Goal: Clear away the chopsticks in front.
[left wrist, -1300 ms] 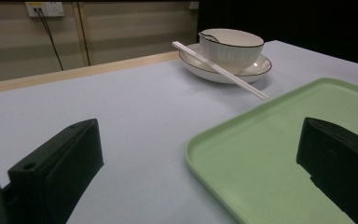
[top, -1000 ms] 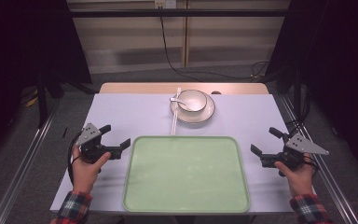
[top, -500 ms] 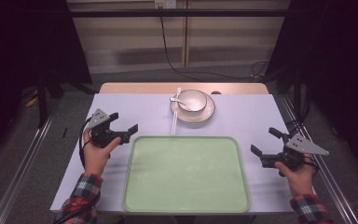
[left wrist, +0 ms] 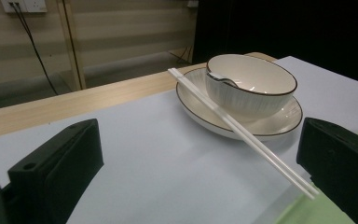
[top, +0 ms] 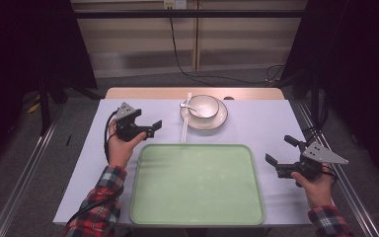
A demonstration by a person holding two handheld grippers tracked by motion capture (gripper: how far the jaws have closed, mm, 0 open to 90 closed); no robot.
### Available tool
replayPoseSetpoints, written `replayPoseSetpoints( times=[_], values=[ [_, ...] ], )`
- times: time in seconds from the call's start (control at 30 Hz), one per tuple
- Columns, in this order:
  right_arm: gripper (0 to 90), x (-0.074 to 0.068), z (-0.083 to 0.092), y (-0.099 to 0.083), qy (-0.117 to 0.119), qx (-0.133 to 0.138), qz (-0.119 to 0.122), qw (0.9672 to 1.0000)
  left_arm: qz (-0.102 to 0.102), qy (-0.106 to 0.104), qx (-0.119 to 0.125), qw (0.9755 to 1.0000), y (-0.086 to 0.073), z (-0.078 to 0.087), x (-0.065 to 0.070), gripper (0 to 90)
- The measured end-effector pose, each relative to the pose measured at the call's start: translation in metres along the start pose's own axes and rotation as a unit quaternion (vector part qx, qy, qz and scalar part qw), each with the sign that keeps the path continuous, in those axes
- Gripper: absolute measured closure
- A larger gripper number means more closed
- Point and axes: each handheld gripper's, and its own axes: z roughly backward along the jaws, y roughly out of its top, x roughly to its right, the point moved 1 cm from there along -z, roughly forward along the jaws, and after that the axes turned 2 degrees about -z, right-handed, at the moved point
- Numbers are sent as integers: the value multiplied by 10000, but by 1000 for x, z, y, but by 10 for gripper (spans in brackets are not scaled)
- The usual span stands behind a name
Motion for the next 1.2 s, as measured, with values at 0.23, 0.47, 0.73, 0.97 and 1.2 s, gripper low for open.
replayPoseSetpoints(
  times=[0.23, 0.47, 0.73, 0.97, 1.2],
  values=[
    [23, 0, 0, 0, -4, -25, -23, 10000, 81, -31, -39, 10000, 4, -23, 2, 1],
    [23, -1, -1, -1, 32, -56, 8, 10000, 187, 28, -220, 9996, 1, -43, 4, 1],
    [28, 0, -1, -1, 26, -57, 23, 10000, 301, 135, -428, 9985, 0, -64, 4, 1],
    [29, 0, -1, -1, 35, -54, 21, 10000, 449, 301, -611, 9967, 3, -81, 1, 1],
    [37, 0, 0, 0, 74, -32, 24, 10000, 357, 398, -835, 9951, 5, -98, 6, 10]
  ],
)
